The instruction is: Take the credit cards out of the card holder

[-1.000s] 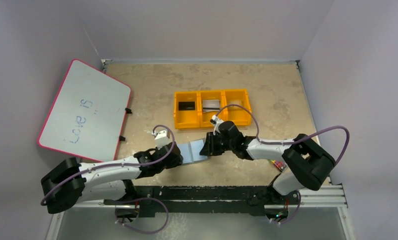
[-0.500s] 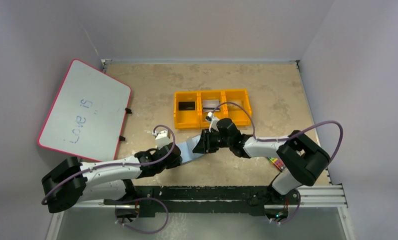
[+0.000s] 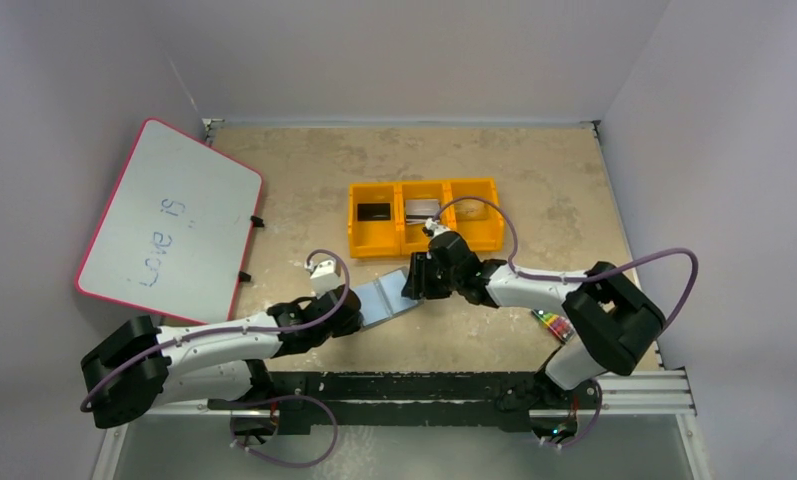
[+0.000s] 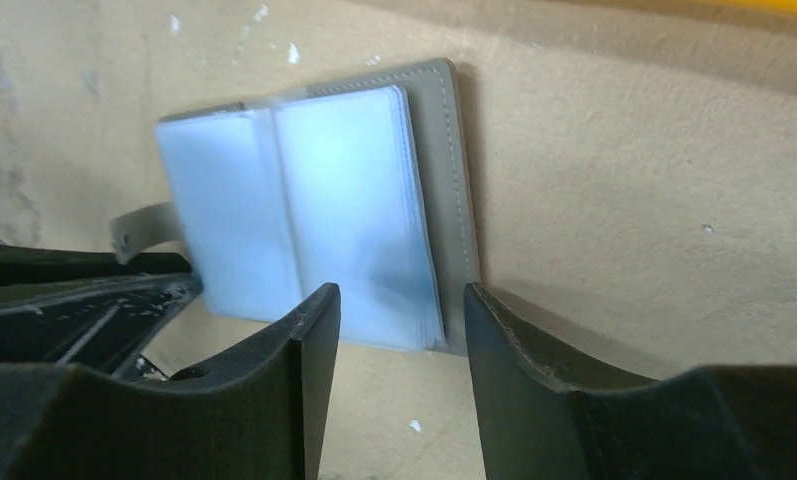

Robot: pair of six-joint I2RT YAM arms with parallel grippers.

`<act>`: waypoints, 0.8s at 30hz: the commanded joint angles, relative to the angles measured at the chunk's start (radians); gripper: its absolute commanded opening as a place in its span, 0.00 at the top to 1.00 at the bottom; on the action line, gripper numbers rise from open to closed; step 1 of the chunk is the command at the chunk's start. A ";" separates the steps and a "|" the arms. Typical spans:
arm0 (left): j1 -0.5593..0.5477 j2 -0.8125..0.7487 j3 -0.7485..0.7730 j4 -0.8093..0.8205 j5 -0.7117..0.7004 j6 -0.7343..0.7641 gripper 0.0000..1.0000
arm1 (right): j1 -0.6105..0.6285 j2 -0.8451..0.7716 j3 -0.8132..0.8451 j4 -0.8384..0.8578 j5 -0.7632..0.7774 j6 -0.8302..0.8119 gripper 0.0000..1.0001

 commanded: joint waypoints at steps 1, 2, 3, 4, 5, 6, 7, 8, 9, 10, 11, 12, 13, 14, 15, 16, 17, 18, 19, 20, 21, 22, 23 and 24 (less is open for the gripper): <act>-0.006 0.009 0.028 0.029 -0.019 0.031 0.77 | -0.004 0.027 -0.026 -0.005 -0.044 -0.042 0.49; -0.006 0.018 0.030 0.034 -0.016 0.033 0.77 | -0.003 0.045 -0.032 0.040 -0.068 -0.051 0.51; -0.006 0.026 0.033 0.037 -0.011 0.035 0.78 | 0.001 0.061 -0.036 0.093 -0.100 -0.046 0.53; -0.006 0.033 0.035 0.041 -0.008 0.037 0.78 | 0.003 0.072 -0.044 0.141 -0.144 -0.034 0.56; -0.006 0.041 0.039 0.043 -0.005 0.038 0.78 | 0.004 0.080 -0.053 0.180 -0.170 -0.016 0.61; -0.005 0.047 0.042 0.045 -0.001 0.042 0.78 | 0.005 0.080 -0.057 0.201 -0.172 0.000 0.66; -0.006 0.051 0.045 0.047 0.001 0.043 0.79 | 0.010 0.077 -0.055 0.204 -0.164 0.008 0.69; -0.006 0.057 0.045 0.048 0.001 0.045 0.79 | 0.012 0.072 -0.047 0.200 -0.155 0.007 0.75; -0.006 0.061 0.046 0.049 0.002 0.046 0.80 | 0.013 0.068 -0.041 0.195 -0.151 0.002 0.83; -0.005 0.063 0.047 0.051 0.002 0.049 0.80 | 0.013 0.059 -0.034 0.183 -0.146 -0.005 0.86; -0.006 0.066 0.049 0.052 0.002 0.051 0.80 | 0.013 0.051 -0.031 0.180 -0.147 -0.006 0.87; -0.006 0.068 0.051 0.053 0.003 0.055 0.81 | 0.014 0.040 -0.037 0.192 -0.164 -0.011 0.93; -0.006 0.071 0.054 0.053 0.003 0.058 0.81 | 0.014 0.026 -0.050 0.217 -0.189 -0.010 0.97; -0.006 0.074 0.057 0.054 0.002 0.061 0.81 | 0.013 0.013 -0.067 0.243 -0.216 -0.004 0.98; -0.006 0.075 0.061 0.055 0.001 0.066 0.81 | 0.013 -0.003 -0.085 0.269 -0.229 0.011 0.99; -0.006 0.079 0.065 0.055 0.000 0.068 0.81 | 0.014 -0.021 -0.103 0.290 -0.230 0.028 1.00; -0.006 0.082 0.068 0.055 -0.001 0.072 0.82 | 0.014 -0.038 -0.120 0.297 -0.216 0.042 1.00; -0.006 0.085 0.073 0.055 -0.001 0.076 0.83 | 0.014 -0.060 -0.132 0.282 -0.184 0.056 1.00; -0.006 0.086 0.077 0.055 0.002 0.082 0.84 | 0.014 -0.083 -0.139 0.246 -0.129 0.076 1.00; -0.006 0.089 0.081 0.055 0.006 0.090 0.84 | 0.014 -0.107 -0.150 0.204 -0.082 0.095 1.00; -0.005 0.087 0.085 0.053 0.008 0.097 0.84 | 0.013 -0.133 -0.161 0.162 -0.035 0.118 1.00; -0.006 0.086 0.090 0.048 0.009 0.111 0.84 | 0.014 -0.162 -0.178 0.122 0.005 0.146 1.00; -0.006 0.083 0.095 0.045 0.012 0.125 0.84 | 0.014 -0.196 -0.218 0.104 0.025 0.168 1.00; -0.006 0.080 0.099 0.043 0.013 0.134 0.83 | 0.014 -0.241 -0.252 0.096 0.041 0.186 0.99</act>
